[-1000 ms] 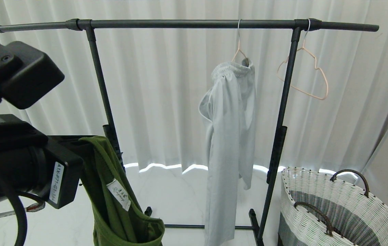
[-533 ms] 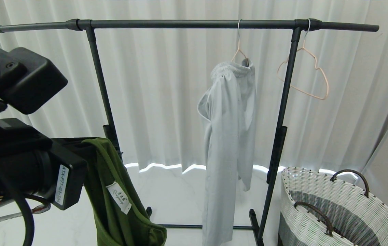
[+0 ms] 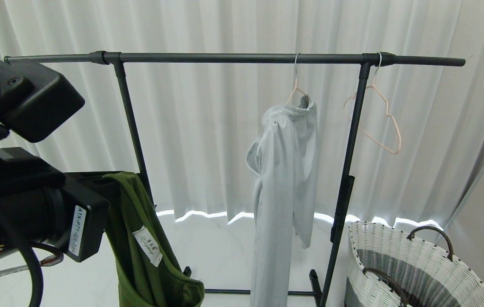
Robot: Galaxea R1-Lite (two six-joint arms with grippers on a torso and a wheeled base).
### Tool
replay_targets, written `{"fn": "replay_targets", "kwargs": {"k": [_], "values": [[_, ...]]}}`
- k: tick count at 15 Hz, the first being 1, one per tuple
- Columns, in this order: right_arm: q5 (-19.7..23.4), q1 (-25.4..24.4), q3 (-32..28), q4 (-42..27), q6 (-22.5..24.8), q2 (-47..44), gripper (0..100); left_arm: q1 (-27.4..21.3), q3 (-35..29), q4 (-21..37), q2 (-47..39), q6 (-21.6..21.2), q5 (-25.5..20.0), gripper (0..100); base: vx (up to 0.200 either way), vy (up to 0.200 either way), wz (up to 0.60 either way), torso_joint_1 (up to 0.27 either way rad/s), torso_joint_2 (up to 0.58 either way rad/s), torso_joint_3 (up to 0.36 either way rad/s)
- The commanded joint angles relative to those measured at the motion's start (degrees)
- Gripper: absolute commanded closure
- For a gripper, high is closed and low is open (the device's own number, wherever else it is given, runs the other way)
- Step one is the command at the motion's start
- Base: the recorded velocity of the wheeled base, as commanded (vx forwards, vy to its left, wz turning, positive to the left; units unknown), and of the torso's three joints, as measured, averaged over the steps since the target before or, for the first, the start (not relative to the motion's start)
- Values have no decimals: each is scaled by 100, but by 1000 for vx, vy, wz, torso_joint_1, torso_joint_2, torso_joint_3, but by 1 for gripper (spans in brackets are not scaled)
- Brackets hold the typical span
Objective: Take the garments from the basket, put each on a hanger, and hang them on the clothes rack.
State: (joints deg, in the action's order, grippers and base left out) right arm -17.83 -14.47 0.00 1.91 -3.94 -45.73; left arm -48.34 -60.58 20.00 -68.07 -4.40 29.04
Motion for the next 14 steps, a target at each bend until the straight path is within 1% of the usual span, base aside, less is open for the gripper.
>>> {"fn": "replay_targets", "kwargs": {"k": [1, 7, 14], "values": [[-1, -3, 0, 2, -11, -68, 0, 0, 11, 3, -22, 1, -3, 100, 0, 0, 0, 178, -471, -290], [-1, -3, 0, 2, -19, -156, 0, 0, 37, 3, -4, -8, 5, 100, 0, 0, 0, 201, -478, -282], [-27, 32, 0, 11, -292, -156, 0, 44, 142, -41, -4, 1, -3, 100, 0, 0, 0, 229, -510, -288]]}}
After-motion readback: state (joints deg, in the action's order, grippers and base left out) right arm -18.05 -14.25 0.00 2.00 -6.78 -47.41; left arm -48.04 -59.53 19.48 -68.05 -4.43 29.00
